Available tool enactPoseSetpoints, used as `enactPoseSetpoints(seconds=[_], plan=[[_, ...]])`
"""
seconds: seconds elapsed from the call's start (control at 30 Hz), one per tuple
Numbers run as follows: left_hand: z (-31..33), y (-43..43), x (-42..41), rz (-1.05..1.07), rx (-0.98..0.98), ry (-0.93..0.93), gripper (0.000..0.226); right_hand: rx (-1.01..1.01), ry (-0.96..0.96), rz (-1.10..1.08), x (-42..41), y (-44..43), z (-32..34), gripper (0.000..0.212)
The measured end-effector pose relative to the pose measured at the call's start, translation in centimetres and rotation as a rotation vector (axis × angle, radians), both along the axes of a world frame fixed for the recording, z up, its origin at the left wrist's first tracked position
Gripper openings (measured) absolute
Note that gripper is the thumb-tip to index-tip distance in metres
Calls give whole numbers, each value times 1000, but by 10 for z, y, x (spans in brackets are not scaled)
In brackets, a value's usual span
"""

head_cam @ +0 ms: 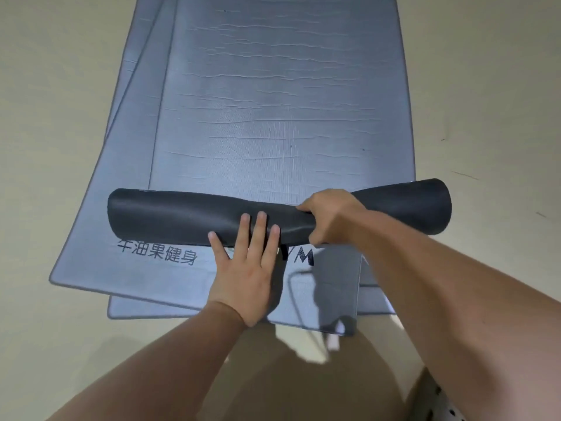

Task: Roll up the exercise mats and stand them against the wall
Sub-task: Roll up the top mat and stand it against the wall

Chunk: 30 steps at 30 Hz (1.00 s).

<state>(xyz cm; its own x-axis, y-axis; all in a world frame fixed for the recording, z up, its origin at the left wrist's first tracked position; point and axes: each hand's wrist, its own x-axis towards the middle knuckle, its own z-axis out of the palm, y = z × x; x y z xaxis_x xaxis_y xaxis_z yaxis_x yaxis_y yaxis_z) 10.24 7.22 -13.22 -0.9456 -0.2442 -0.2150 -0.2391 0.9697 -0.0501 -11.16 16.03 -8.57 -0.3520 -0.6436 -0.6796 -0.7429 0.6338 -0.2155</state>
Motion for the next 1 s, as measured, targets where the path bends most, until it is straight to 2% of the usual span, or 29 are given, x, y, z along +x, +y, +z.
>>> enactPoseSetpoints(seconds=[0.13,0.2,0.3,0.33,0.4,0.5,0.57,0.67,0.87,1.0], plan=[[-5,-8,2,-48,69,65,108,92,-179,-28,-7,-11,7,36],[-8,-15,-1,-55,80,9,120,85,-209,-55,-9,-10,6,39],[-10,-24,-17,-55,54,-103,125,5,-199,-125,-11,2,5,69],[-11,-27,-24,-63,42,-122,126,-53,-174,-138,-11,7,2,78],[-9,-36,-41,-76,28,-160,130,-175,-41,-104,-3,17,-4,77],[-7,-48,-63,-74,45,-184,137,-364,320,-171,31,34,-16,70],[-4,-54,-73,-77,55,-189,140,-380,436,-190,54,46,-24,84],[-1,-60,-83,-80,50,-196,143,-284,474,-146,66,64,-41,109],[9,-68,-104,-41,-4,-201,147,-204,488,-168,42,52,-53,139],[14,-61,-97,28,-30,-94,140,-167,432,-167,12,32,-41,147]])
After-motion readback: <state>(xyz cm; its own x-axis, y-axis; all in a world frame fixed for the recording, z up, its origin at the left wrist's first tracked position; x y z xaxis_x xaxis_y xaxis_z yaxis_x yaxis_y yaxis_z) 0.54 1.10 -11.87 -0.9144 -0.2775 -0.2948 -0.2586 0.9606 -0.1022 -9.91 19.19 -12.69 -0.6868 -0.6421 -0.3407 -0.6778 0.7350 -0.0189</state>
